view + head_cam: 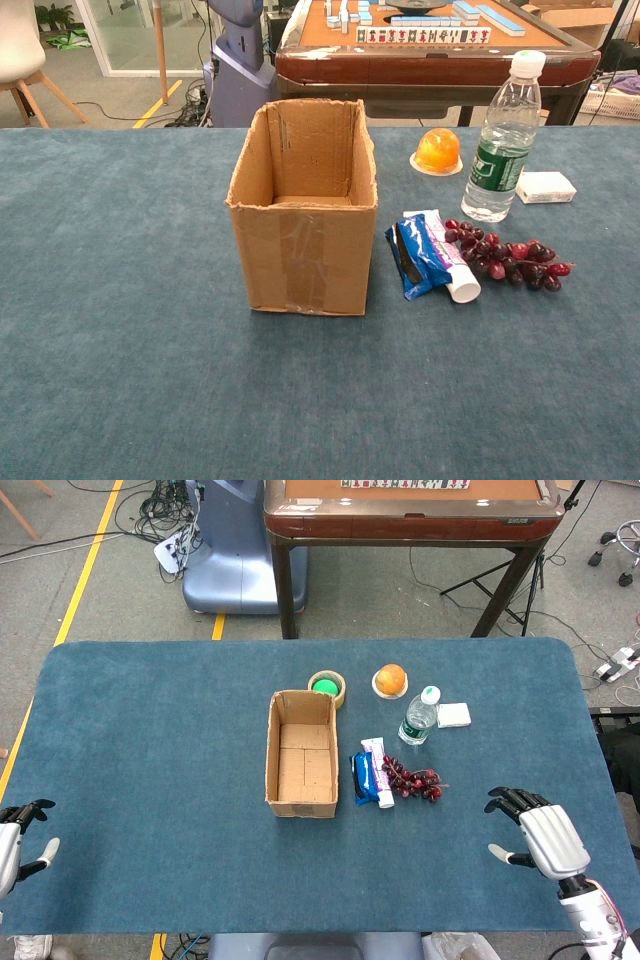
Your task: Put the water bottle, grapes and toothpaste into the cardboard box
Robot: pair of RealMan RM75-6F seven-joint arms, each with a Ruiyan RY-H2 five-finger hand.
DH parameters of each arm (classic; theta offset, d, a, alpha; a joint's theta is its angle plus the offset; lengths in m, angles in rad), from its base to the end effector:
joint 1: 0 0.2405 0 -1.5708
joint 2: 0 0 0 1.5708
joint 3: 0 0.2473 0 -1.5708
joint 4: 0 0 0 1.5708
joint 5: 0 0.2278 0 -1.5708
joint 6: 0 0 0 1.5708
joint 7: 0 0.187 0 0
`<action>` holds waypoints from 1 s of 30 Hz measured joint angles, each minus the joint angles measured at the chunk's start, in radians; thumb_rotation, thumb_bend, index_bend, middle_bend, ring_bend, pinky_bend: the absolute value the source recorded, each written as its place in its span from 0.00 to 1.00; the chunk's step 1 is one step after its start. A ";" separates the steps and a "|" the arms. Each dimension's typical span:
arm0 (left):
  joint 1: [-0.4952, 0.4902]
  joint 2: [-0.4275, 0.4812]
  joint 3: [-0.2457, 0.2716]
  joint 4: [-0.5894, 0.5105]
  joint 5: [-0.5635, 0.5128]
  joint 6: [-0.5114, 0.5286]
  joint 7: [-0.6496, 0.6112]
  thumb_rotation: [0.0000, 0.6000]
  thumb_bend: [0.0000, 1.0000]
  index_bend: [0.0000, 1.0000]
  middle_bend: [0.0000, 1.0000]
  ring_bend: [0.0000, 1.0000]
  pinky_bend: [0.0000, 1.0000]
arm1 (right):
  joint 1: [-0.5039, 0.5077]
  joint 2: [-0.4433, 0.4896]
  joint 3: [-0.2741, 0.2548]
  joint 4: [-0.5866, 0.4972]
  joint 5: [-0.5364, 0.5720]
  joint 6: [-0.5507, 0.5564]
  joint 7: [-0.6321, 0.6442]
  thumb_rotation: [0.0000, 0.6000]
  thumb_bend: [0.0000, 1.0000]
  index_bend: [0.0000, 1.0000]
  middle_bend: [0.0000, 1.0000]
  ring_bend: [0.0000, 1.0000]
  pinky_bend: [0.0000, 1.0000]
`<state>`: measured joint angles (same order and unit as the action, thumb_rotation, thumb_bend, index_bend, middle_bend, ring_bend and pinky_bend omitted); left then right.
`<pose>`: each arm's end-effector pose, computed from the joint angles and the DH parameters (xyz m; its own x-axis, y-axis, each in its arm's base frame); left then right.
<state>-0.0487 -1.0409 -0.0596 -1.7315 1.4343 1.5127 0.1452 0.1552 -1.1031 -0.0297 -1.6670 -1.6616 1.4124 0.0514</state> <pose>-0.3074 0.2141 0.1620 0.4845 -0.0065 0.8748 0.8720 0.0829 -0.4824 -0.2701 -0.2207 0.1014 0.3469 -0.1386 0.9276 -0.9234 -0.2235 0.3119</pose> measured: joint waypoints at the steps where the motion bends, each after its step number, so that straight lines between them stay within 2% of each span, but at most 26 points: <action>1: 0.001 0.000 0.000 -0.001 0.001 0.003 0.000 1.00 0.28 0.30 0.43 0.35 0.55 | 0.000 0.000 0.000 -0.001 -0.001 0.000 0.002 1.00 0.01 0.42 0.29 0.27 0.42; 14: 0.009 0.004 0.000 -0.004 0.000 0.014 -0.010 1.00 0.28 0.30 0.43 0.35 0.55 | 0.013 -0.014 0.023 0.018 0.020 0.003 0.092 1.00 0.01 0.42 0.31 0.28 0.42; 23: 0.013 0.011 -0.001 -0.006 0.005 0.023 -0.022 1.00 0.28 0.30 0.43 0.35 0.55 | 0.029 -0.055 0.093 0.067 0.073 0.038 0.248 1.00 0.00 0.42 0.31 0.27 0.40; 30: 0.015 0.010 -0.003 -0.008 0.003 0.026 -0.018 1.00 0.28 0.30 0.44 0.35 0.55 | 0.098 -0.052 0.165 0.108 0.156 -0.046 0.387 1.00 0.00 0.42 0.28 0.24 0.38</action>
<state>-0.0340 -1.0308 -0.0623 -1.7397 1.4372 1.5387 0.1269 0.2528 -1.1555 0.1349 -1.5589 -1.5053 1.3667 0.4389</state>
